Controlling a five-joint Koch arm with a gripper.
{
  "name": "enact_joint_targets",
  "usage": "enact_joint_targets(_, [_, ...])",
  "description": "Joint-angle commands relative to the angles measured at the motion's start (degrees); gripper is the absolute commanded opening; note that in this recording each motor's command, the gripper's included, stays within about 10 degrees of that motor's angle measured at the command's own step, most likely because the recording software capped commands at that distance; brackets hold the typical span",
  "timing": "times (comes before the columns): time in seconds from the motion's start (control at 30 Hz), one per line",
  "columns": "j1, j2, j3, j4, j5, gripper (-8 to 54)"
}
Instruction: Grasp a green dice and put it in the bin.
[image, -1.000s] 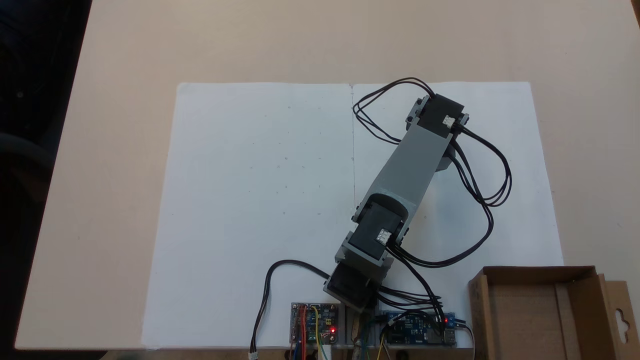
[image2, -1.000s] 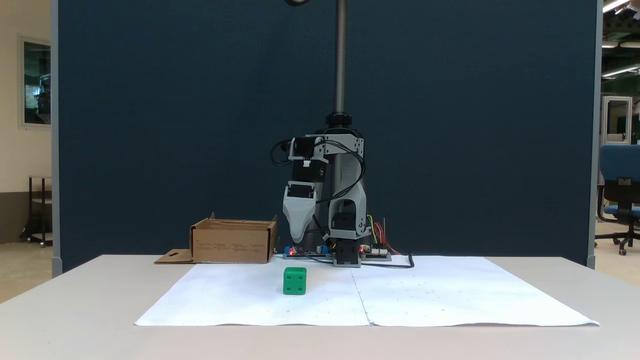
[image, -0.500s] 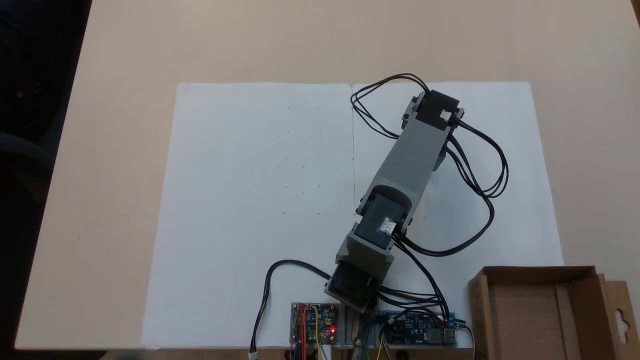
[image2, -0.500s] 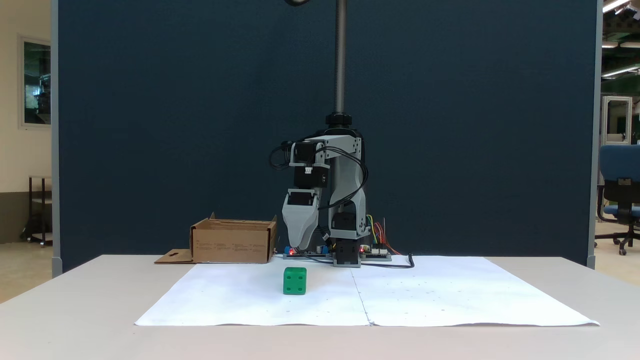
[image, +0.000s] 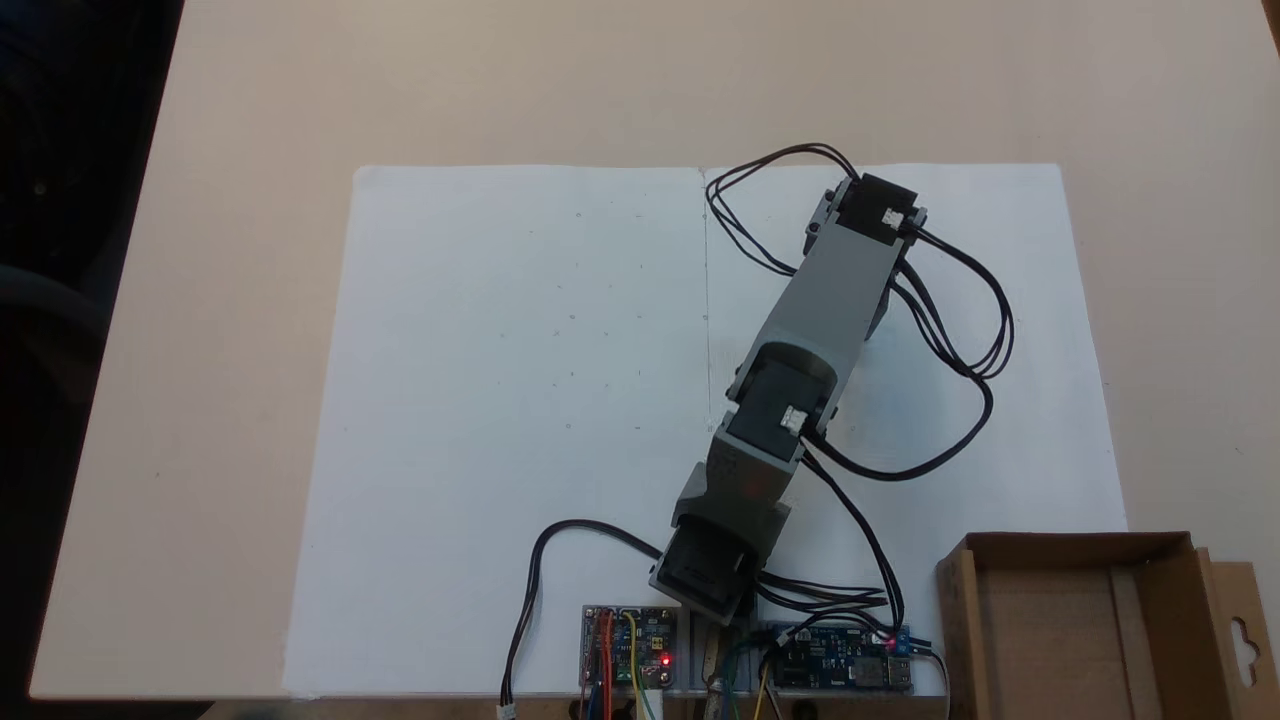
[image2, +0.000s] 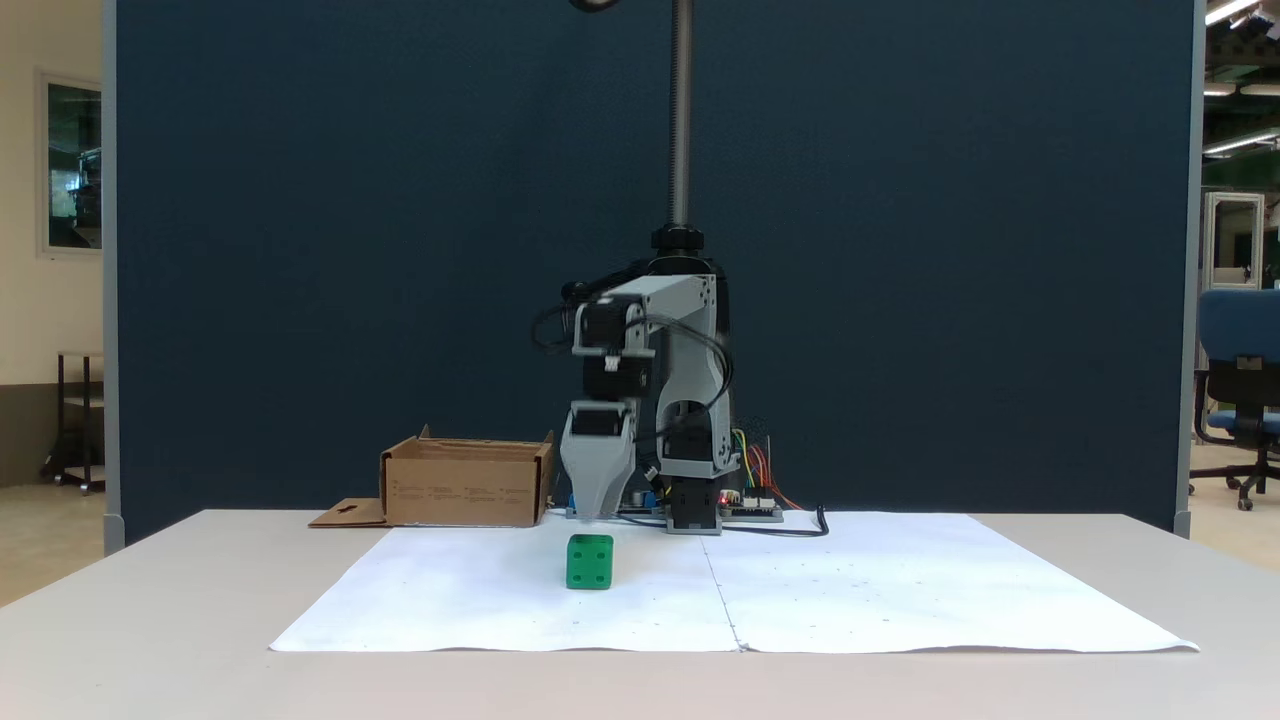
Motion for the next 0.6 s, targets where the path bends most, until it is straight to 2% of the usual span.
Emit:
enact_joint_targets(0.0, [0.18,0.53,-2.11,-1.58,1.58,43.4])
enact_joint_targets(0.57, [2.20,-5.71,-2.11,-4.83,-10.02,44.6])
